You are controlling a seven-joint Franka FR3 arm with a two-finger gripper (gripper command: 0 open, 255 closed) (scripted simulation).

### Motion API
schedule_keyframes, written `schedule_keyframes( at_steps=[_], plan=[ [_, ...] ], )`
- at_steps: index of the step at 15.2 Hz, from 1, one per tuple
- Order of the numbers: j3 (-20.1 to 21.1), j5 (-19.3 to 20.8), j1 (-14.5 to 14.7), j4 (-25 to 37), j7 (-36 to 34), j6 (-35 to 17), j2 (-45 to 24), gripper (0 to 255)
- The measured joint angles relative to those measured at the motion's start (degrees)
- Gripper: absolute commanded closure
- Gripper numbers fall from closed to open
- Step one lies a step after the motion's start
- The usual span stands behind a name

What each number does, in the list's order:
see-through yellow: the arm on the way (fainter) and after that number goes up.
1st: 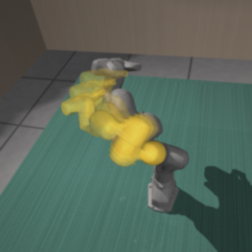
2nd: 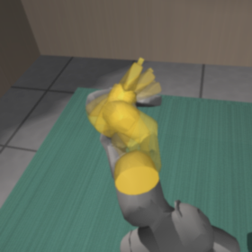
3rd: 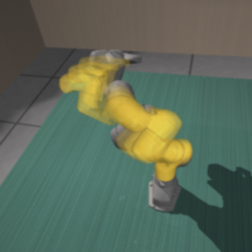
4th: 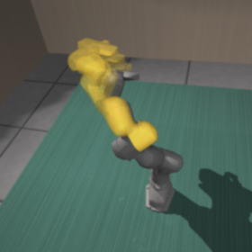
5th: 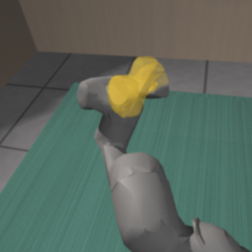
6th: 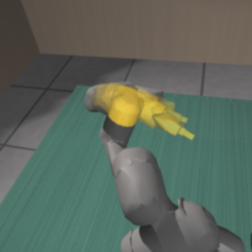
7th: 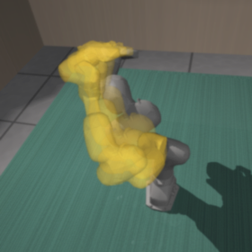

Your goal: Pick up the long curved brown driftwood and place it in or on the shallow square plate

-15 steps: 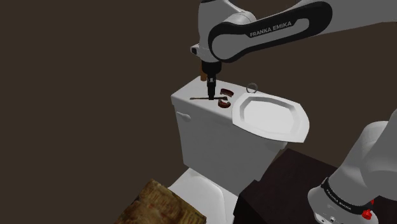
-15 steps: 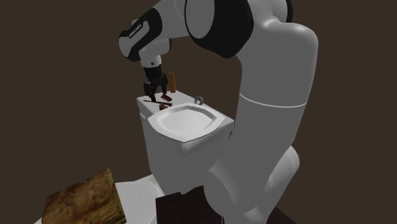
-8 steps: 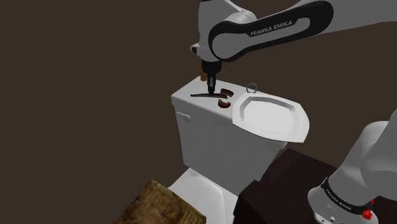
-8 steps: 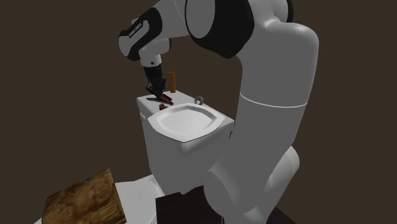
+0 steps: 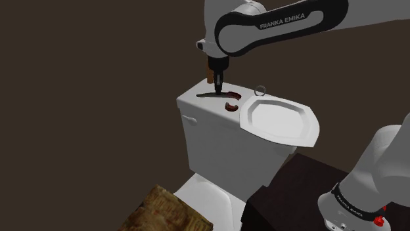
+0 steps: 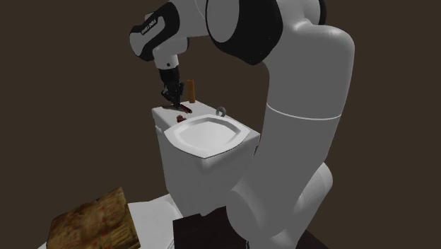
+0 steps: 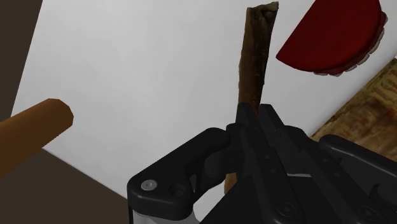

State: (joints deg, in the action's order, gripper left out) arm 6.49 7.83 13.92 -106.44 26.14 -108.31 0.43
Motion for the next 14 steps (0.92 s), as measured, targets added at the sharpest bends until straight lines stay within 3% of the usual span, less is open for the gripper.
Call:
schedule_keyframes(
  at_steps=[12, 14],
  plan=[
    [0.1, -0.3, 0.1, 9.2, 1.1, 9.1, -0.1, 255],
    [0.0, -0.6, 0.0, 6.7, 1.4, 9.2, 2.6, 255]
  ],
)
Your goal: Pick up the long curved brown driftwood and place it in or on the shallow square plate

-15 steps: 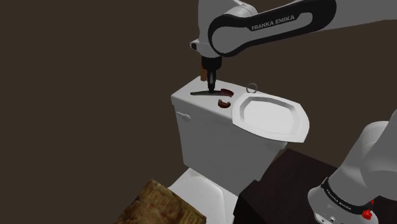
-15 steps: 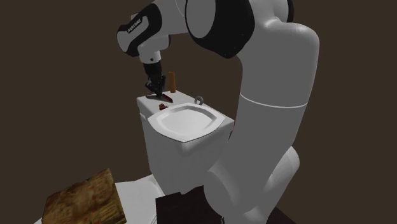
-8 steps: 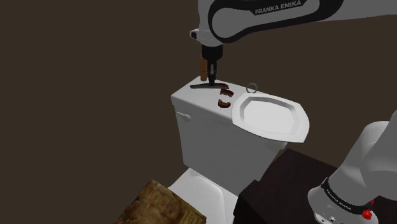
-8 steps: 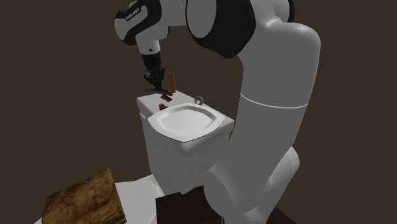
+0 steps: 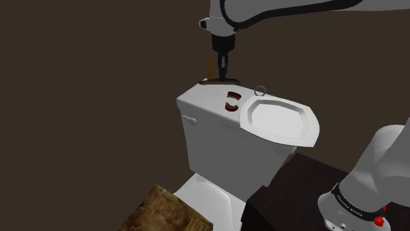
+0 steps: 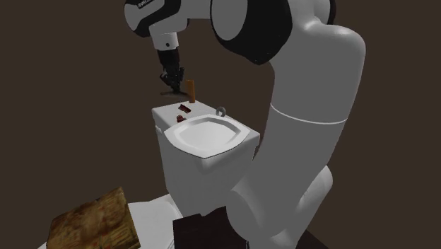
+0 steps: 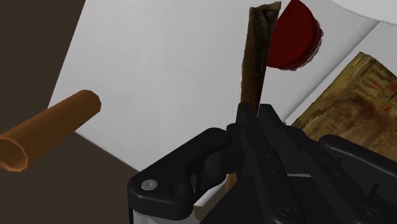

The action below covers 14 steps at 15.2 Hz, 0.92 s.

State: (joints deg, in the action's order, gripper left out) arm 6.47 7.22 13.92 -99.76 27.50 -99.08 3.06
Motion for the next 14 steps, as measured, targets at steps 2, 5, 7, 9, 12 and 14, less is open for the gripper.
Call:
schedule_keyframes(
  at_steps=[2, 5, 7, 9, 12, 14],
  plan=[
    [-0.2, -0.5, -0.1, -4.9, 0.3, -0.5, 4.5, 255],
    [-0.5, -1.2, 0.0, -11.9, 0.8, -0.5, 11.6, 255],
    [-0.8, -1.5, 0.0, -15.7, 1.3, -0.1, 15.8, 255],
    [-1.3, -1.8, 0.1, -20.1, 1.9, 0.2, 20.6, 255],
    [-2.0, -2.1, 0.2, -25.6, 2.8, 1.8, 27.8, 255],
    [-2.1, -2.3, 0.4, -28.9, 3.0, 2.9, 32.2, 255]
  ],
)
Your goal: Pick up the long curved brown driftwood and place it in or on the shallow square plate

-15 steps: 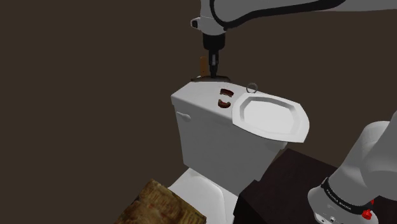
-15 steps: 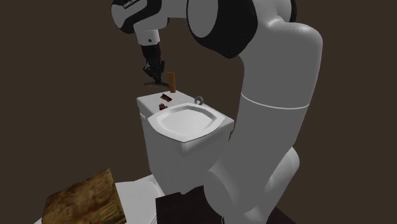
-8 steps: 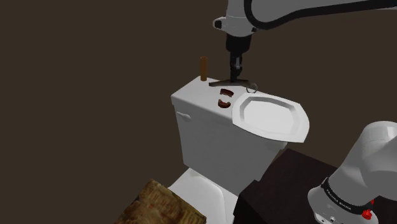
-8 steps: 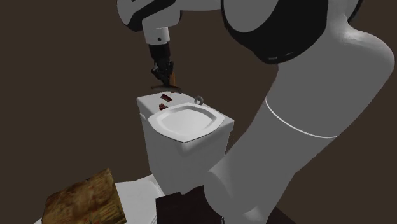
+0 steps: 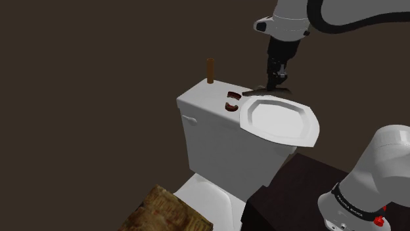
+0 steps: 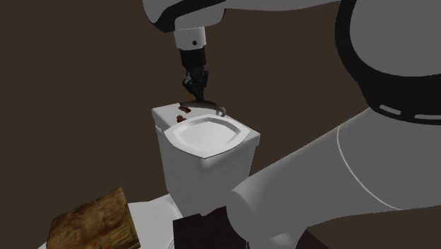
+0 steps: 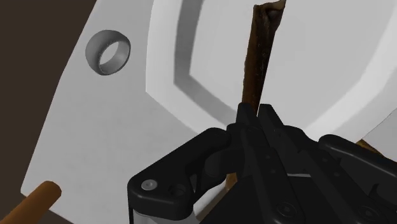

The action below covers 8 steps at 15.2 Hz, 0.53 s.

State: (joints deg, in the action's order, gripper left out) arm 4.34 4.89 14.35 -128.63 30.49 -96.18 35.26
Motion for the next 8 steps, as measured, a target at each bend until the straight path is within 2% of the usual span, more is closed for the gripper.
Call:
schedule_keyframes(
  at_steps=[4, 8],
  plan=[
    [-0.3, -0.3, 0.4, -4.8, 0.5, 3.2, 8.0, 255],
    [-0.5, -0.2, 0.5, -8.0, 0.6, 1.9, 9.8, 255]
  ],
)
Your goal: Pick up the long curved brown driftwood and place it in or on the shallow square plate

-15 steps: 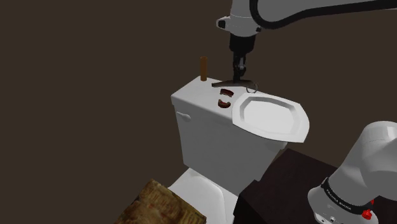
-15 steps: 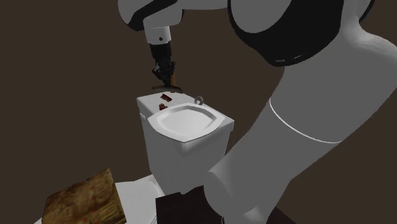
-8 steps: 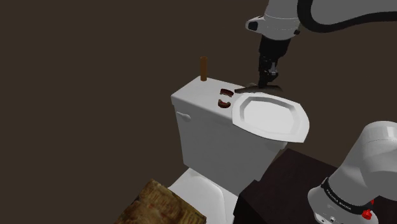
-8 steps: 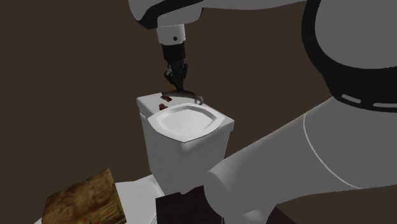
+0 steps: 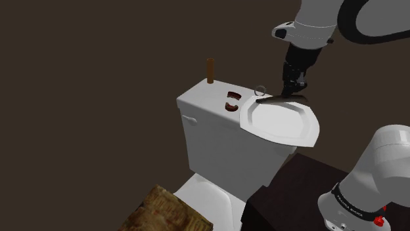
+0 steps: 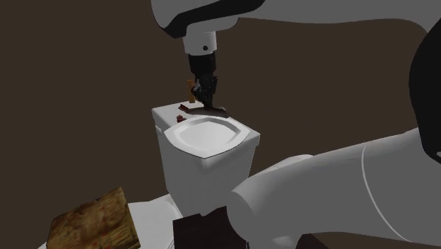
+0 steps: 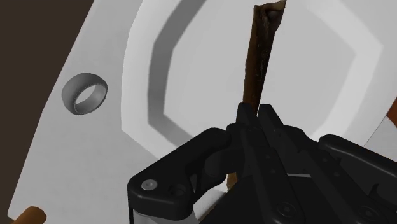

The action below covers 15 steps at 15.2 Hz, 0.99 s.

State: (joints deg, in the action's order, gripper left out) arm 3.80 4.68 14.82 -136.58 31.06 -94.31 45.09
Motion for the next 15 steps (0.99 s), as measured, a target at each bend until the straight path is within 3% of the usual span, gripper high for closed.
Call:
schedule_keyframes(
  at_steps=[11, 15],
  plan=[
    [0.2, -0.1, 0.3, -9.7, -1.0, -8.1, 1.5, 255],
    [0.1, -0.1, 0.3, -10.6, -1.0, -8.9, 1.6, 255]
  ],
)
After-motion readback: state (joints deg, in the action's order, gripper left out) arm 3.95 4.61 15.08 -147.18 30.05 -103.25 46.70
